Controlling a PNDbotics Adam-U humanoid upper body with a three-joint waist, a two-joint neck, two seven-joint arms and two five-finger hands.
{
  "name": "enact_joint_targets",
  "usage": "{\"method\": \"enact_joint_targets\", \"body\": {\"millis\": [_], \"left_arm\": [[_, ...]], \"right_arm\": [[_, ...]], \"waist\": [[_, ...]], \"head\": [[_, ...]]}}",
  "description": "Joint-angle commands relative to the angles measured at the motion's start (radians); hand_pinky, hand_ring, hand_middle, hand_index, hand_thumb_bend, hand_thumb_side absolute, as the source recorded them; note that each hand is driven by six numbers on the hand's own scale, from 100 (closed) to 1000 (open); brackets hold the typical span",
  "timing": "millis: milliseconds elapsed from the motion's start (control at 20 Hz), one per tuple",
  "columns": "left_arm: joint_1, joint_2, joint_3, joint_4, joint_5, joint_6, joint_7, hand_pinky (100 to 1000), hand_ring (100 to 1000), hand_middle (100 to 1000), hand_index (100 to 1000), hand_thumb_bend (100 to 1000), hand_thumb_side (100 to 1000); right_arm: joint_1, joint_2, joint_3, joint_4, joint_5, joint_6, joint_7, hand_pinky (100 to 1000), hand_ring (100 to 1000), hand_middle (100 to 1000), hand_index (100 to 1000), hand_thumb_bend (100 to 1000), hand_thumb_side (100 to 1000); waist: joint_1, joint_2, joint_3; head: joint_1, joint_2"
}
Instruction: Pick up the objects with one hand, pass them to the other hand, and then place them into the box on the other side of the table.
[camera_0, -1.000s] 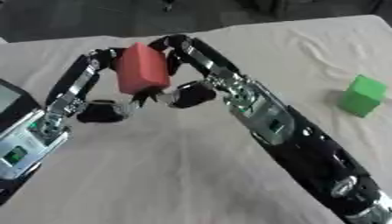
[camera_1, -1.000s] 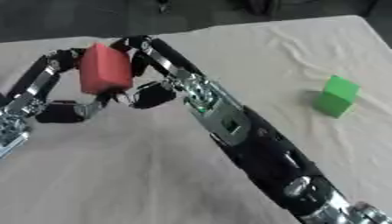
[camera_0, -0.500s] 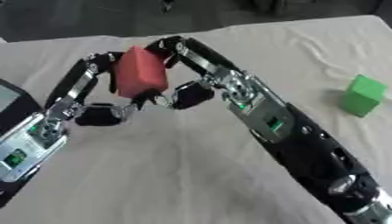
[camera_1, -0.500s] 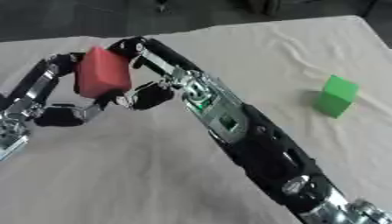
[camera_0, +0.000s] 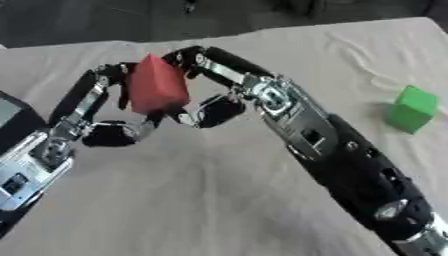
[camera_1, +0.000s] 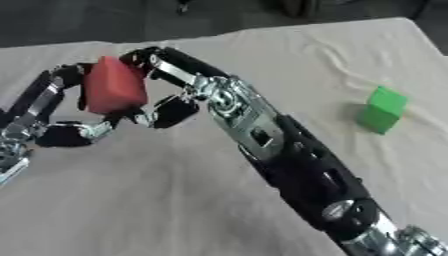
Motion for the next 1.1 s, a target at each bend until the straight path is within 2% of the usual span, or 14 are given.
{"method": "enact_joint_targets", "body": {"millis": [50, 1100], "left_arm": [[-0.015, 0.043, 0.038, 0.000, -0.005, 0.002, 0.021, 621, 585, 181, 257, 100, 398], [0.031, 0.129, 0.050, -0.048, -0.022, -0.006, 0.044, 613, 567, 160, 247, 100, 325]], "right_arm": [[-0.006, -0.011, 0.004, -0.015, -0.002, 0.010, -0.001, 802, 783, 772, 952, 302, 100], [0.005, -0.017, -0.009, 0.006, 0.014, 0.038, -0.039, 784, 771, 762, 946, 278, 100]], "waist": [[0.001, -0.022, -0.001], [0.004, -0.024, -0.001]], "head": [[0.000, -0.003], [0.001, -0.006]]}}
